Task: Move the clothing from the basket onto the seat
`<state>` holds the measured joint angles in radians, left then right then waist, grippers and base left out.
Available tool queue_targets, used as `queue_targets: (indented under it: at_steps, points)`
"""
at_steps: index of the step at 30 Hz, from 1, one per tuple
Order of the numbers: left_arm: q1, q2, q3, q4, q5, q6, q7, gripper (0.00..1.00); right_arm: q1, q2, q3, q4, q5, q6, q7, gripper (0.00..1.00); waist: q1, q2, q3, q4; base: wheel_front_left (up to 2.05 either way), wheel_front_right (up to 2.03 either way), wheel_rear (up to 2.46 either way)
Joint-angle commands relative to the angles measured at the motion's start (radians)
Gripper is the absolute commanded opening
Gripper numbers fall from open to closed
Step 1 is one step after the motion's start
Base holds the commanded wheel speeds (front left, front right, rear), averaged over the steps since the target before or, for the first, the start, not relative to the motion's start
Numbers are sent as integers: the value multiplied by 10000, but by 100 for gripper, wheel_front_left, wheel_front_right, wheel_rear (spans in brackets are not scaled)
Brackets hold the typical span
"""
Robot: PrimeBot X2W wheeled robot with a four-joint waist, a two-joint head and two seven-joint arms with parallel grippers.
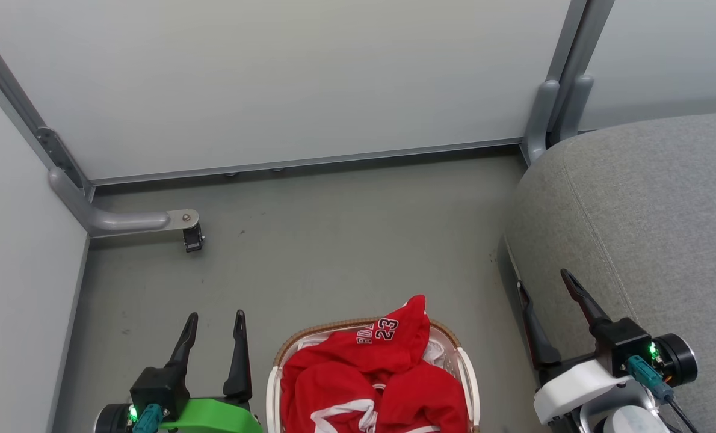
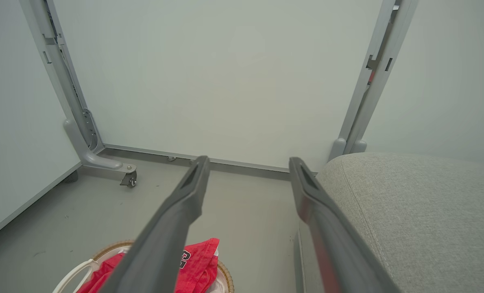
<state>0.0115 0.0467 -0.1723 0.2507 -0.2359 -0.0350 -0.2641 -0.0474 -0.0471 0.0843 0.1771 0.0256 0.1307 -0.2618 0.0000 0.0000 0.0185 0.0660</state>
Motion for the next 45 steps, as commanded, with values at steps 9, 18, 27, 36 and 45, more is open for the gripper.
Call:
queue_targets:
  at_steps: [9, 18, 27, 36, 45]
  points:
    - [126, 66, 62, 27, -136, 13, -7, 100, 121, -58, -66, 83, 211, 0, -49, 100, 0, 0, -7, -6, 0, 0, 0]
    - [76, 66, 68, 72, -162, -31, -7, 100, 89, -58, -76, 99, 259, 0, -49, 100, 0, 0, -6, 9, 0, 0, 0]
    - [96, 64, 52, 94, -183, -76, -6, 100, 81, -58, -64, 95, 295, 0, -49, 100, 0, 0, -17, -7, 0, 0, 0]
    - [-30, 64, -164, 171, 42, -215, -6, 100, 104, -58, -63, -58, 291, 0, -49, 100, 0, 0, 85, -75, 0, 0, 0]
    - [-778, 61, -661, 802, 343, -420, -2, 100, -217, -57, -344, -226, 296, -1, -49, 100, 0, 0, 520, -248, 0, 0, 0]
